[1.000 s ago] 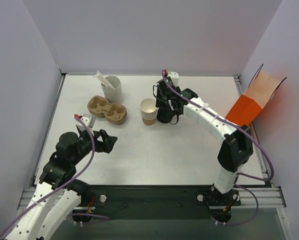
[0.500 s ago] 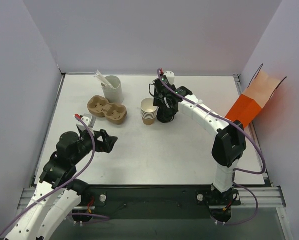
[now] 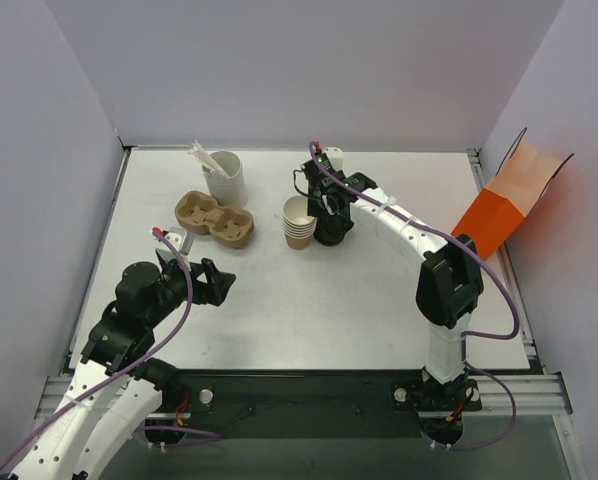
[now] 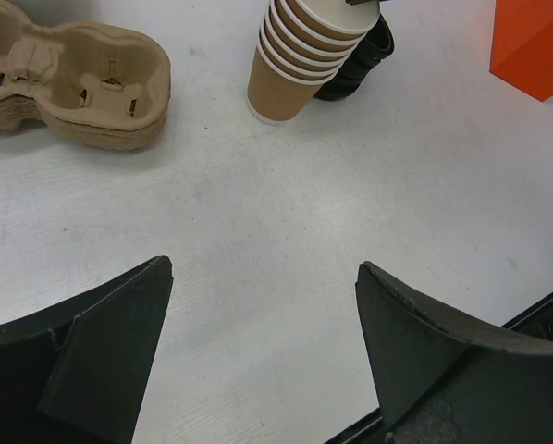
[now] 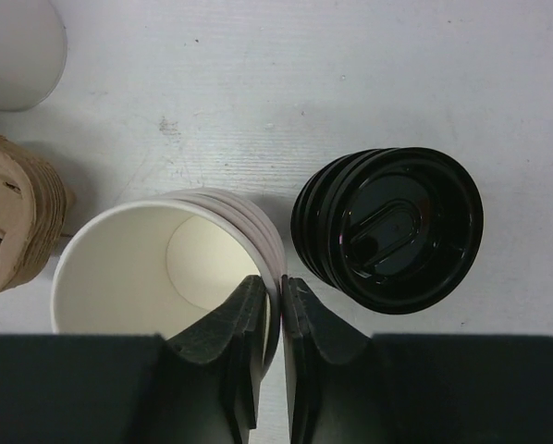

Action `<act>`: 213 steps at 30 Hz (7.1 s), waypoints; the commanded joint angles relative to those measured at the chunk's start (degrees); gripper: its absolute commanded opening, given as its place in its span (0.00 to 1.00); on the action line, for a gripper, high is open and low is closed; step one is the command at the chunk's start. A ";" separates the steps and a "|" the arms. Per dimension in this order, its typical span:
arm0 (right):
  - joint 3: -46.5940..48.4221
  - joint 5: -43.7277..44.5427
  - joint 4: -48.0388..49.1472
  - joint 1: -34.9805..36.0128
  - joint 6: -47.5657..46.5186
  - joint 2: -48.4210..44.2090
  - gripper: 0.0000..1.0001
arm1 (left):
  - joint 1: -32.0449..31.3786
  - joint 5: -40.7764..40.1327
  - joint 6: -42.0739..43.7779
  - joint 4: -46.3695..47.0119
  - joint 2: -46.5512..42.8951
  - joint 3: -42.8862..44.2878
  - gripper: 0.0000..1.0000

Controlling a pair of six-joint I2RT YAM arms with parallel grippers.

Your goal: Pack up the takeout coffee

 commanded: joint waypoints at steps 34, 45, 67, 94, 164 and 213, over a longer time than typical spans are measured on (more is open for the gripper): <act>6.14 -0.03 -3.71 0.21 -0.87 -3.03 0.01 | -0.14 1.63 0.89 2.60 -0.21 0.19 0.88; 2.45 -5.49 -1.96 0.12 4.75 -5.32 0.01 | -0.23 2.42 1.41 3.39 -1.44 -0.43 0.88; -2.37 -14.01 -2.39 1.08 2.56 -19.10 0.01 | -0.23 -4.35 0.45 -0.92 0.32 2.30 0.97; -37.54 -0.22 6.92 18.05 9.41 -28.25 0.31 | -0.23 -4.52 0.45 -0.48 -0.21 1.59 0.97; -17.41 -18.58 12.02 -19.48 8.62 -6.11 0.16 | -0.23 -1.19 1.94 1.80 -0.29 0.19 0.88; -21.98 -1.36 -0.73 10.75 3.79 -30.54 0.10 | -20.35 -14.28 8.80 -2.24 36.79 35.43 0.58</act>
